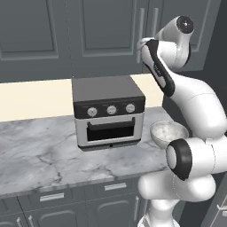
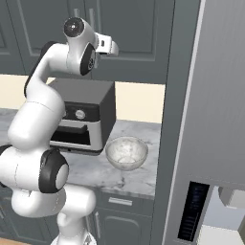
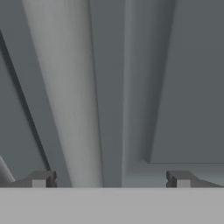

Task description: Open the cabinet and setup a tea strainer by placing it in the bowl upright.

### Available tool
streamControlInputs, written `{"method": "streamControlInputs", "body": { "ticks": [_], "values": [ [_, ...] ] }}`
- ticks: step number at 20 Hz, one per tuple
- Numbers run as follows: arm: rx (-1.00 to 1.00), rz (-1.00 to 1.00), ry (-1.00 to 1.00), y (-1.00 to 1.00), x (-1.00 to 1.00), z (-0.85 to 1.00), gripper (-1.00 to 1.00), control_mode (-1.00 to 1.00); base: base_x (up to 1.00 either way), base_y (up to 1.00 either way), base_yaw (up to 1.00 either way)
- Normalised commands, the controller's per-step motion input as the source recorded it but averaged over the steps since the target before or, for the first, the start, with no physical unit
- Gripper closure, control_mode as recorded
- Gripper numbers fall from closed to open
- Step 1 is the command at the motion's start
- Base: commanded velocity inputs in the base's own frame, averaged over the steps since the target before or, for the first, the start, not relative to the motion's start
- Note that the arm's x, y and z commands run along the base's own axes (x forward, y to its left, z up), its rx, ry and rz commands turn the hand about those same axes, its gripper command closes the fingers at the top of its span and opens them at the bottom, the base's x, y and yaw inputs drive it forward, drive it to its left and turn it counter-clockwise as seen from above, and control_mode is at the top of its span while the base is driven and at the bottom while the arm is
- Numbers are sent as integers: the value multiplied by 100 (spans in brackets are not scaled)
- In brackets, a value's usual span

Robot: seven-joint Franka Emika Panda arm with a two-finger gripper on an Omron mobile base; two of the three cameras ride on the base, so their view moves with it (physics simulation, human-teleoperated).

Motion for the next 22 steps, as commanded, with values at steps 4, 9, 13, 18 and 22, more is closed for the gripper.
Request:
{"method": "streamControlInputs", "body": {
  "ticks": [4, 9, 13, 18, 22],
  "values": [
    [0, 0, -3, 0, 28, -1, -100, -100, 0, 0, 0],
    [0, 0, -3, 1, 27, 0, 100, -100, 0, 0, 0],
    [0, 0, 0, 1, 26, 0, 100, -100, 0, 0, 0],
    [0, 0, 0, 0, 19, 0, 100, -100, 0, 0, 0],
    [0, 0, 0, -2, 1, 0, 100, -100, 0, 0, 0]
  ]
}}
